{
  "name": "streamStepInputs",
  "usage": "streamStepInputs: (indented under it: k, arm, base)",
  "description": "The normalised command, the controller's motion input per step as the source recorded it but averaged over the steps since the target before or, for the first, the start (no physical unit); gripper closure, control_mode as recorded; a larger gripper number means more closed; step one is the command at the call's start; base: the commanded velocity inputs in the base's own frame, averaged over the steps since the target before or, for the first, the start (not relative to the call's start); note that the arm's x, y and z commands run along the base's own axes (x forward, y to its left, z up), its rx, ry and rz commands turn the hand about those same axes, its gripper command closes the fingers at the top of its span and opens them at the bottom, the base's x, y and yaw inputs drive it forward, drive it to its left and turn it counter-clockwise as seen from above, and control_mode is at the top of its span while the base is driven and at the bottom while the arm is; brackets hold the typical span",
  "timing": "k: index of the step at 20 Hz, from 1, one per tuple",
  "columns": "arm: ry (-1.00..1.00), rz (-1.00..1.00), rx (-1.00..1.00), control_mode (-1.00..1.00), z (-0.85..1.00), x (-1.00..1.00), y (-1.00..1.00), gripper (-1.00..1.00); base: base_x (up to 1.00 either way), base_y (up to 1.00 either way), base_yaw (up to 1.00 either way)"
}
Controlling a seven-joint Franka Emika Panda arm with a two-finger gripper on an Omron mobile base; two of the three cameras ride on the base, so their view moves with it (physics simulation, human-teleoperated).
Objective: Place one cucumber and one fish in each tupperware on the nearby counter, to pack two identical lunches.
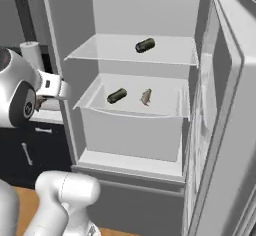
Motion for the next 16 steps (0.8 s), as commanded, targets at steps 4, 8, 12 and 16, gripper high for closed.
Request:
streamStepInputs:
  k: [4, 8, 12, 16]
  arm:
    - [0.0, 0.0, 0.0, 1.0, 0.0, 0.0, 0.0, 1.0]
    - [0.0, 0.0, 0.0, 1.0, 0.0, 0.0, 0.0, 1.0]
    - [0.0, 0.0, 0.0, 1.0, 0.0, 0.0, 0.0, 1.0]
    - [0.0, 0.0, 0.0, 1.0, 0.0, 0.0, 0.0, 1.0]
  base:
    - [0.0, 1.0, 0.0]
    - [0.04, 1.0, 0.0]
    - [0.66, 0.67, 0.0]
    - [1.0, 0.5, 0.0]
